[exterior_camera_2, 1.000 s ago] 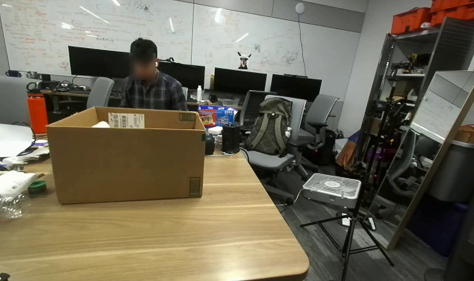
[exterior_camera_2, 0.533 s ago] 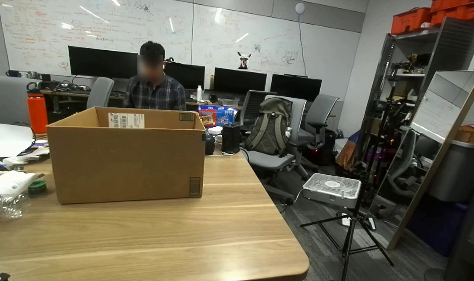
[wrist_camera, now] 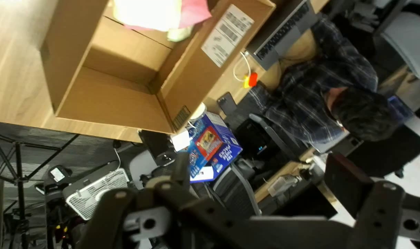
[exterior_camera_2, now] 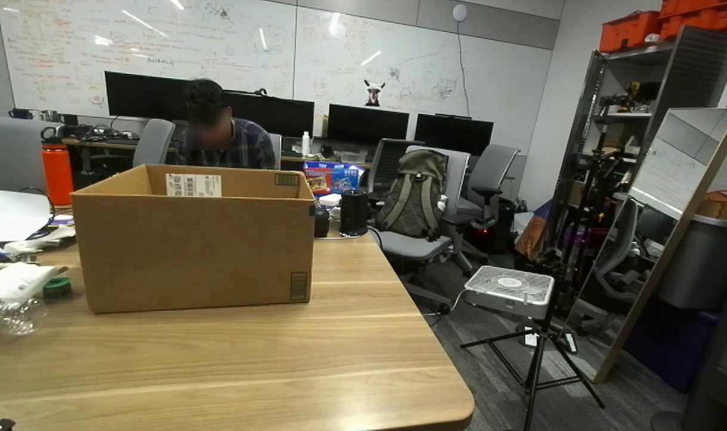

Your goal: Pick the clothes on the table and put them in the box

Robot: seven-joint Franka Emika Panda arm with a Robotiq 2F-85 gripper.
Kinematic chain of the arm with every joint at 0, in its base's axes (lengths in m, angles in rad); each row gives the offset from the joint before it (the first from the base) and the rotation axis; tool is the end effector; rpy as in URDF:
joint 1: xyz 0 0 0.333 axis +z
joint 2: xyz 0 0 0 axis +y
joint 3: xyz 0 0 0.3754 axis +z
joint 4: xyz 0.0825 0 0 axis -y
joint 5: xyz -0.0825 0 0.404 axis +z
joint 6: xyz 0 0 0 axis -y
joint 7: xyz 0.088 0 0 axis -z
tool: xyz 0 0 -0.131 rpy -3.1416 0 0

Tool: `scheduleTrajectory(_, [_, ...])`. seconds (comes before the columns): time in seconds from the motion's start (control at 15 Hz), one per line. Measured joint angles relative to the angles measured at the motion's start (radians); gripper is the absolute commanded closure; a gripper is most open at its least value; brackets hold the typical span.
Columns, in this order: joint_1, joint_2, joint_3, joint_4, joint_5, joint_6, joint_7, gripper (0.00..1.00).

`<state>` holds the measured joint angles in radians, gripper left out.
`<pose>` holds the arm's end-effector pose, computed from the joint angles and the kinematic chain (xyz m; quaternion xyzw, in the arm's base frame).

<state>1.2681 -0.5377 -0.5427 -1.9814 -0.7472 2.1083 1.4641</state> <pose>0.4279 0.2044 0.7437 -0.8928 0.2613 -0.3320 0.1563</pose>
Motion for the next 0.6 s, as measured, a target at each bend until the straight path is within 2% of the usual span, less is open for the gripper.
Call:
scheduleTrajectory(0.13, [-0.159,-0.049,0.09,-0.098,0.101,-0.01,-0.137,0.0])
scheduleTrajectory(0.27, [-0.239,-0.114,0.119,-0.186,0.143,-0.043,-0.242,0.0])
scheduleTrajectory(0.33, [-0.311,-0.142,0.145,-0.233,0.196,-0.043,-0.319,0.0])
scheduleTrajectory(0.4, [-0.355,-0.18,0.15,-0.276,0.208,-0.061,-0.381,0.0])
scheduleTrajectory(0.6, [-0.343,-0.269,0.118,-0.343,0.206,-0.088,-0.425,0.0])
